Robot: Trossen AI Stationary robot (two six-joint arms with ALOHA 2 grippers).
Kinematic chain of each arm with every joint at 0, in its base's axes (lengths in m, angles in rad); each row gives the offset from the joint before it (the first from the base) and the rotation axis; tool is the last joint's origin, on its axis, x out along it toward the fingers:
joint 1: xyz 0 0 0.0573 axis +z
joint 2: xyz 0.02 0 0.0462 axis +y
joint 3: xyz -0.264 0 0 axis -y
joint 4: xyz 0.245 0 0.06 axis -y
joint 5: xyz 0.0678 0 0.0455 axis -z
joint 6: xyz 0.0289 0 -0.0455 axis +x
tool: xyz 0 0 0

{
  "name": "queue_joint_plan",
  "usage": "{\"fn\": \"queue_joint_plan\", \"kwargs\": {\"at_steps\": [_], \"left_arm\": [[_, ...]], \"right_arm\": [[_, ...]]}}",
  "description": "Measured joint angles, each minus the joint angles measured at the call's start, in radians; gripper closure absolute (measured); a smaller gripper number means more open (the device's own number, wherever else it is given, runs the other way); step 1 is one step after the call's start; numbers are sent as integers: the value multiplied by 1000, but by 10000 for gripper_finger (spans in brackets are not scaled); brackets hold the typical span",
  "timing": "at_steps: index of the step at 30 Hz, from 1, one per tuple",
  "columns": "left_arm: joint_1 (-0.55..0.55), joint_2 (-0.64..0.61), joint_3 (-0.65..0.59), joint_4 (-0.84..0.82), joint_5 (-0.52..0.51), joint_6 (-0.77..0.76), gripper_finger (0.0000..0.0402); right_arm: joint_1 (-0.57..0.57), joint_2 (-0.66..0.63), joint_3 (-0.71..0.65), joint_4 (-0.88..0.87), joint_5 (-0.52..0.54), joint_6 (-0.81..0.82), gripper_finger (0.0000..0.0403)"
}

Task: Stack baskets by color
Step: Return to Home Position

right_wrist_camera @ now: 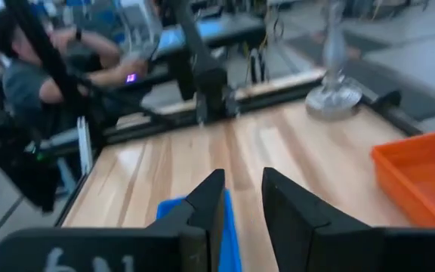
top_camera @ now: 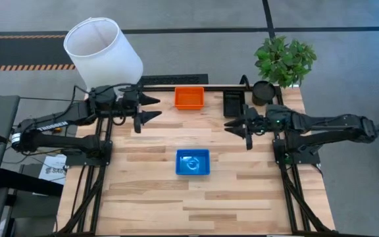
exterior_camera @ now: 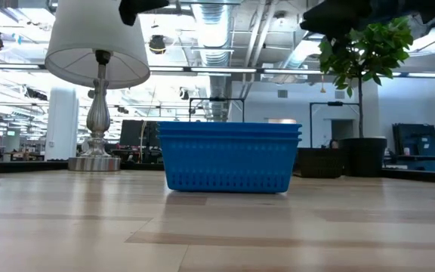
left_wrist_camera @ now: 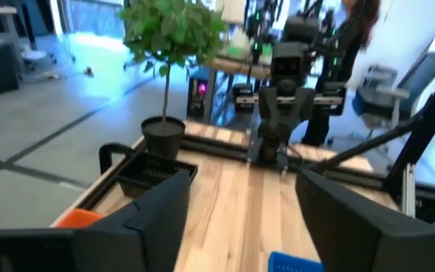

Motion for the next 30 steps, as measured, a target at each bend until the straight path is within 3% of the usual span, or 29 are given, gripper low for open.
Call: {"fn": "queue_joint_plan", "kwargs": {"at_steps": [8, 17, 24, 30], "left_arm": [[0, -119, -300, 258, 2, -145, 254], [0, -249, -493, 275, 18, -211, 387], [0, -400, -608, 274, -43, -235, 399], [1, -481, -721, 366, -55, -266, 401]], "right_arm": [[-74, -120, -116, 113, 1, 30, 301], [-91, -200, -148, 40, -8, 45, 301], [-93, -303, -151, -93, 44, 45, 301], [-110, -339, -285, 60, 68, 119, 301]]}}
